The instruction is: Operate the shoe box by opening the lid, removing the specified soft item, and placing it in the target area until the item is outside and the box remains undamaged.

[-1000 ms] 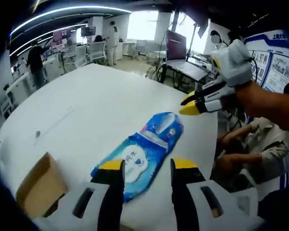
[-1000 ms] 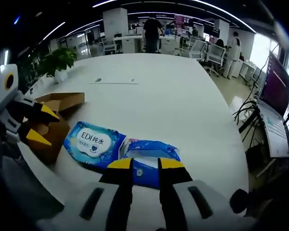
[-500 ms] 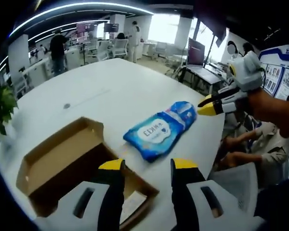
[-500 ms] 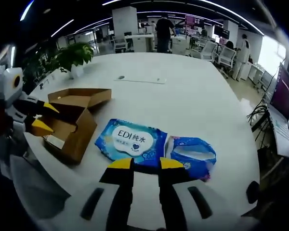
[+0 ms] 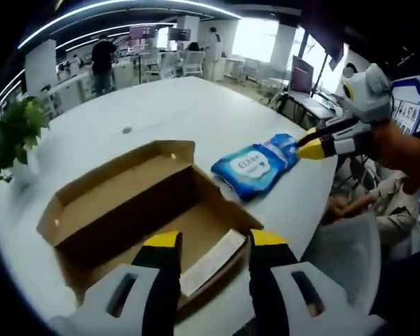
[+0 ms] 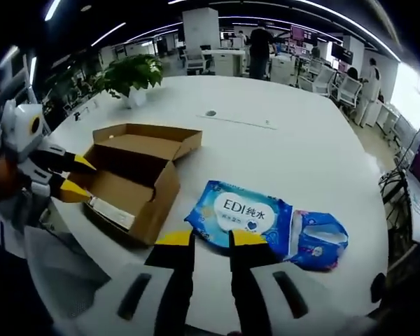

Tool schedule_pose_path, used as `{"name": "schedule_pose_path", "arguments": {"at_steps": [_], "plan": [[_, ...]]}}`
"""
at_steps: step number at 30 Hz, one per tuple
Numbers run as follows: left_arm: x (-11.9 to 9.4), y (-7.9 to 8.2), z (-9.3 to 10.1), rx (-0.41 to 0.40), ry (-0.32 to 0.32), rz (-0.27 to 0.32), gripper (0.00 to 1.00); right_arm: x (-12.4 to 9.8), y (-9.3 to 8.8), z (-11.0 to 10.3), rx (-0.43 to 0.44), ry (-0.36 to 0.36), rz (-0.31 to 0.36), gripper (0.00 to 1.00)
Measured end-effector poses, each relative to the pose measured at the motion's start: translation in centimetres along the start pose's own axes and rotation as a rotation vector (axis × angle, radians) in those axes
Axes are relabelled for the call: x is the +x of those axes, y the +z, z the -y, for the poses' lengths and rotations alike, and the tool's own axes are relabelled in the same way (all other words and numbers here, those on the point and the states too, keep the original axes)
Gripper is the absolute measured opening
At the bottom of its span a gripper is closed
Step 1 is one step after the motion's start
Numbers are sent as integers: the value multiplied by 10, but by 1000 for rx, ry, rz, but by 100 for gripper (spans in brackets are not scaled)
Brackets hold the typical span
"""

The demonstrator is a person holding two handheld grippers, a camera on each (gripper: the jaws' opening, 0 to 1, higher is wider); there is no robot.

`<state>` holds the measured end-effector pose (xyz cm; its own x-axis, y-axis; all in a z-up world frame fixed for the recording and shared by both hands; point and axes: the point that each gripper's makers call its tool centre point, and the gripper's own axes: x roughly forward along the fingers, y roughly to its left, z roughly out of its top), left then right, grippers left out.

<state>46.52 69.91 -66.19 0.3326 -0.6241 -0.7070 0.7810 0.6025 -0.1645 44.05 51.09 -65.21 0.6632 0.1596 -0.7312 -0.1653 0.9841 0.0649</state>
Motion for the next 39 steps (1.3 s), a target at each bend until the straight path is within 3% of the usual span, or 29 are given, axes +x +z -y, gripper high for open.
{"name": "schedule_pose_path", "arguments": {"at_steps": [11,14,20,26,33,39], "plan": [[-15,-18,-24,-50,24,1,35,11,7,-44,-53,61,-26,17],[-17,-25,-31,-63,27,-5,35,16,9,-64,-70,116,-34,18],[-16,-46,-42,-96,34,-53,34,28,6,-94,-102,190,-74,18],[-10,-57,-50,-102,27,-89,32,41,6,-123,-143,280,-113,18],[-1,-59,-66,-96,14,-123,31,59,9,-139,-201,326,-166,17],[6,-69,-62,-84,-45,-214,32,72,2,-152,-225,379,-224,17]]}}
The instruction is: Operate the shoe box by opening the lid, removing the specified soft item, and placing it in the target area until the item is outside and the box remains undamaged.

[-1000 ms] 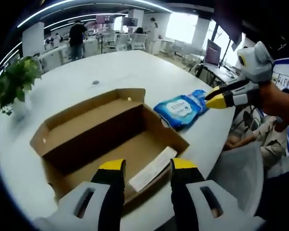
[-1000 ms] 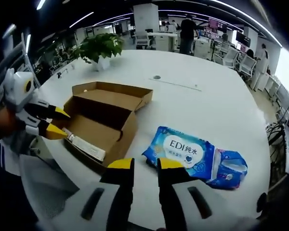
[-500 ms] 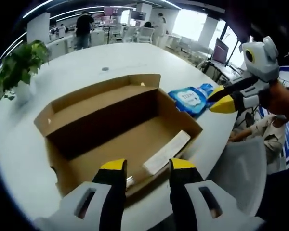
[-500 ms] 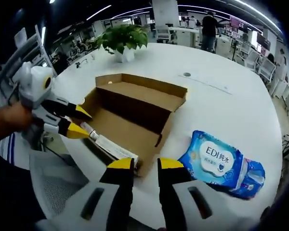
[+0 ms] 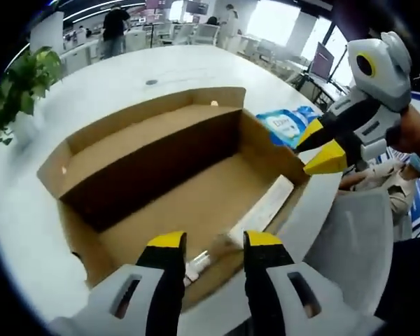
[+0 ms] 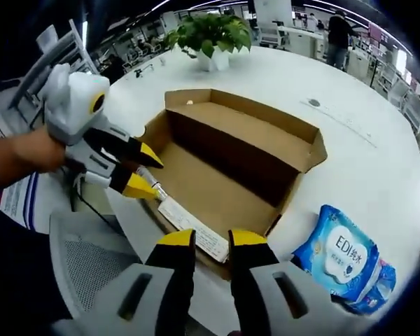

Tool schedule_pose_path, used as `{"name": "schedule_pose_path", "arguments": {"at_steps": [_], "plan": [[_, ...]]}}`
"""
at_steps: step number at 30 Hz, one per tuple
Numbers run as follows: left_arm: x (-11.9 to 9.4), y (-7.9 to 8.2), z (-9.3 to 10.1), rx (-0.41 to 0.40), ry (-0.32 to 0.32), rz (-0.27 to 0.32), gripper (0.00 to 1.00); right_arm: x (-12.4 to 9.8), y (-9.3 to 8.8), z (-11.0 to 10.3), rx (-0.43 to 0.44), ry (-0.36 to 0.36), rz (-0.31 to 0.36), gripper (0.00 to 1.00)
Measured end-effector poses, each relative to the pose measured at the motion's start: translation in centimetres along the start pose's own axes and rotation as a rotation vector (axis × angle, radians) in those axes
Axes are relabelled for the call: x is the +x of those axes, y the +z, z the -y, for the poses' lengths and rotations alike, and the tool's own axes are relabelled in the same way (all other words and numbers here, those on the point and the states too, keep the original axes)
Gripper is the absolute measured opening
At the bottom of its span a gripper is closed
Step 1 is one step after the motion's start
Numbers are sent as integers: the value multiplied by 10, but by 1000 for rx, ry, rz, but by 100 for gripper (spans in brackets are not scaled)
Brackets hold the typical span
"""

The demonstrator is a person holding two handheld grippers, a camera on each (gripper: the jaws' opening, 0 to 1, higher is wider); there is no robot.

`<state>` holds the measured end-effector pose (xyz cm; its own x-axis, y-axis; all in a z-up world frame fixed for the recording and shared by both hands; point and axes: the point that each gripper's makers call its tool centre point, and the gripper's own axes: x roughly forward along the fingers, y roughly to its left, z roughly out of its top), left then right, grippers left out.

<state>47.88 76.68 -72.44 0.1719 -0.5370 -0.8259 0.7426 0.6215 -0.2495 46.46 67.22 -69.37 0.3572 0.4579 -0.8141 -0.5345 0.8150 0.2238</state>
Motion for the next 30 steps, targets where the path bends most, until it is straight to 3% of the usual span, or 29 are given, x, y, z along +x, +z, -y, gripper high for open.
{"name": "schedule_pose_path", "arguments": {"at_steps": [5,18,30], "plan": [[7,-1,3,-7,-19,-25,31,14,-5,-3,-48,13,-62,17],[20,-1,-2,27,-19,-81,32,25,-5,0,-75,26,-107,16],[22,7,-12,-17,5,-36,34,30,-7,-4,-113,59,-128,22]]}}
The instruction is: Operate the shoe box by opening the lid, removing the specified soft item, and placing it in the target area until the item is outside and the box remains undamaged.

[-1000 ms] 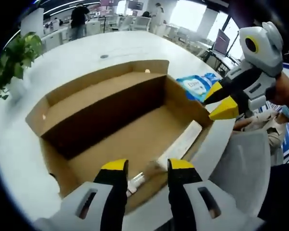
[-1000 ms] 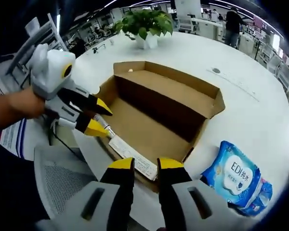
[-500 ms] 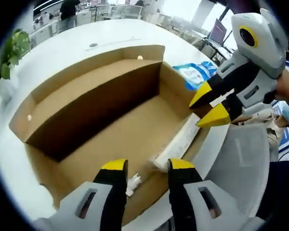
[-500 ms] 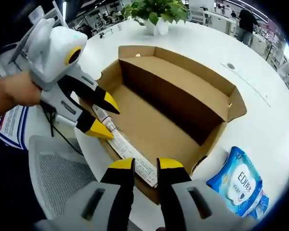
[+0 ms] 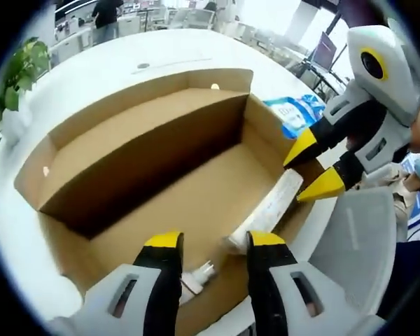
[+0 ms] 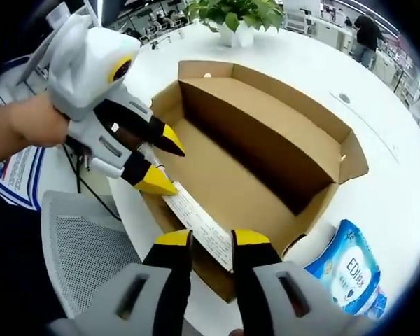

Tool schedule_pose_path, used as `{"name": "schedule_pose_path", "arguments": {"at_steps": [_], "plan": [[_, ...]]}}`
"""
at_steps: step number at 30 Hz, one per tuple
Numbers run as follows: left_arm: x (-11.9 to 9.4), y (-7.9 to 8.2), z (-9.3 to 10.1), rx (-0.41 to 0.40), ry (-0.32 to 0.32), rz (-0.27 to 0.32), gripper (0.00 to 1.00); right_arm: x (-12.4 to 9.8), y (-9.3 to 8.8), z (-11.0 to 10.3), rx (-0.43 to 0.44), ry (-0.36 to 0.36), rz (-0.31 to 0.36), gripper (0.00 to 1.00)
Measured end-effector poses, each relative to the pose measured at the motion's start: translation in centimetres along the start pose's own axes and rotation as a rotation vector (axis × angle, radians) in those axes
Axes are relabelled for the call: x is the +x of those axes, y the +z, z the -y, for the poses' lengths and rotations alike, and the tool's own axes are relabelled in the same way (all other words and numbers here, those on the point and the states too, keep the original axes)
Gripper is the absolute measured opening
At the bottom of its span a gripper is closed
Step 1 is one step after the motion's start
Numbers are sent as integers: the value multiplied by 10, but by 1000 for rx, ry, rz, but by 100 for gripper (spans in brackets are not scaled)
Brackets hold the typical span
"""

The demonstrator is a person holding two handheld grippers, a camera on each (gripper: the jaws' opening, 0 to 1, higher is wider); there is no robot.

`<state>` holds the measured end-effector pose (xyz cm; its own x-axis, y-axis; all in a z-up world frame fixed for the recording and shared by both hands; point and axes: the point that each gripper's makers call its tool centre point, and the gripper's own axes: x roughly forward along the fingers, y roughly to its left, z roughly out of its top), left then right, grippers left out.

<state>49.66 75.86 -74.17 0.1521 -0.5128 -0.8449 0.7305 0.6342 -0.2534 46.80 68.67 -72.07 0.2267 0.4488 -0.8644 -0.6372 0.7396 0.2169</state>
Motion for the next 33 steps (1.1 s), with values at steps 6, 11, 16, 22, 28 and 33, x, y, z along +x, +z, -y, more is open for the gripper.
{"name": "schedule_pose_path", "arguments": {"at_steps": [6,11,16,22,28,33], "plan": [[0,1,-1,-2,0,6,34,8,6,-1,-121,33,-34,27],[1,3,-4,-12,1,12,34,18,4,-1,-209,69,-122,26],[2,4,-4,-22,2,21,34,28,-8,-5,-260,125,-223,26],[2,4,-3,-28,-2,24,33,34,-12,-5,-348,143,-289,22],[1,2,-1,-39,-9,31,34,42,-16,-6,-406,193,-336,21],[0,1,1,-24,-14,35,33,46,-21,-11,-487,262,-376,20]]}}
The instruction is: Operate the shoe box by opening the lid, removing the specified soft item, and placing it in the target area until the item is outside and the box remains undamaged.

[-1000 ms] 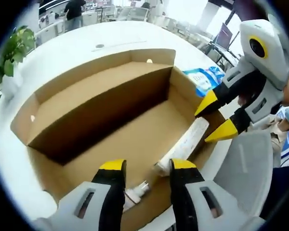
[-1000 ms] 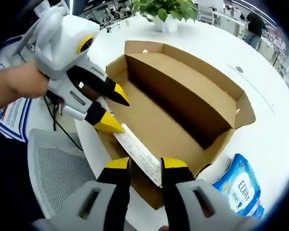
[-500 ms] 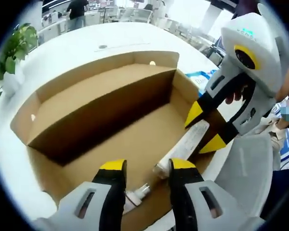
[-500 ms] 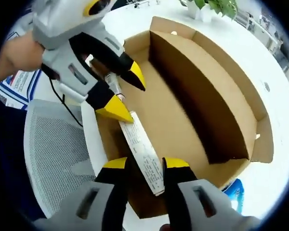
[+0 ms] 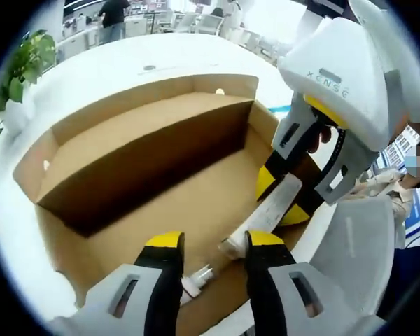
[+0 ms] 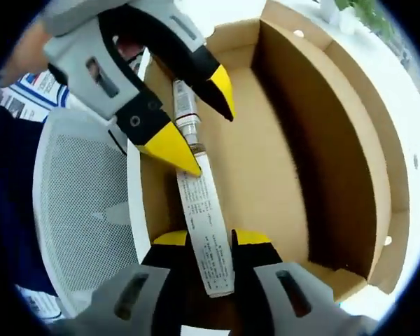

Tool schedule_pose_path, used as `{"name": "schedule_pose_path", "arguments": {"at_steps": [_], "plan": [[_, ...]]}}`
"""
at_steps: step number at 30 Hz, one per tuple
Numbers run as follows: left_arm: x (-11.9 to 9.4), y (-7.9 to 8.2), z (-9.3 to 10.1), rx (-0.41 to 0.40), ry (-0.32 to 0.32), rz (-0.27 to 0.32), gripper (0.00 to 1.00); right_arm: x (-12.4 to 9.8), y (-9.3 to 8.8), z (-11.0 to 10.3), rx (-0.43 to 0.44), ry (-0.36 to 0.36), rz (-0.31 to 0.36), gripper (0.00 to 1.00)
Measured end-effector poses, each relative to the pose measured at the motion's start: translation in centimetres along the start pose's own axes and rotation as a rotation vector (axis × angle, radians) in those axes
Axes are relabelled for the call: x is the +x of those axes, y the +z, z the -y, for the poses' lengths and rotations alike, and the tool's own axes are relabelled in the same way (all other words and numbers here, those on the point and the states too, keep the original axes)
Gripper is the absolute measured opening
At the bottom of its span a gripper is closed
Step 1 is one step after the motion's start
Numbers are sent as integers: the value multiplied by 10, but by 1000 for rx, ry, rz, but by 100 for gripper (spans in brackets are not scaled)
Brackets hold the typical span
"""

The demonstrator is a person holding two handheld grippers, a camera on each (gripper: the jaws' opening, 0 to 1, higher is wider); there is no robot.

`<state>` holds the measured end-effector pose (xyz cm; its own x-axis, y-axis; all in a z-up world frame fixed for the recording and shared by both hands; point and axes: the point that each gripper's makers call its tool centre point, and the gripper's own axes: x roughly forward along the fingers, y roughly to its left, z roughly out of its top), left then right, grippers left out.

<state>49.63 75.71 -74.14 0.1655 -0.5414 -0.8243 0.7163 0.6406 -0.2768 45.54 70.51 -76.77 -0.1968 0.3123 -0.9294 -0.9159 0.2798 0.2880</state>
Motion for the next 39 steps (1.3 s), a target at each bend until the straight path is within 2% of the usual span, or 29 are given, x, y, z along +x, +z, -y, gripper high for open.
{"name": "schedule_pose_path", "arguments": {"at_steps": [5,9,12,18,22,24,29,30,34,39], "plan": [[-3,-3,10,4,-48,22,35,1,0,2,-18,11,8,20],[-6,-5,20,52,-76,56,34,1,0,4,-29,5,12,19],[-8,-4,23,53,-96,80,33,4,0,5,-46,0,-2,19],[-11,-4,22,64,-113,89,33,17,-3,2,-92,5,-42,19],[-13,-5,24,64,-126,98,33,13,-3,5,-96,-4,-37,18],[-13,-4,24,66,-129,105,33,9,-6,7,-128,-19,-45,18],[-14,-1,32,112,-161,134,32,-16,-3,9,-139,-41,2,18],[-15,0,33,118,-162,134,33,-23,-2,8,-171,-47,5,18],[-17,6,40,178,-171,165,33,-47,-2,6,-197,-70,18,18],[-24,11,51,191,-189,181,34,-71,1,-3,-211,-78,36,18]]}}
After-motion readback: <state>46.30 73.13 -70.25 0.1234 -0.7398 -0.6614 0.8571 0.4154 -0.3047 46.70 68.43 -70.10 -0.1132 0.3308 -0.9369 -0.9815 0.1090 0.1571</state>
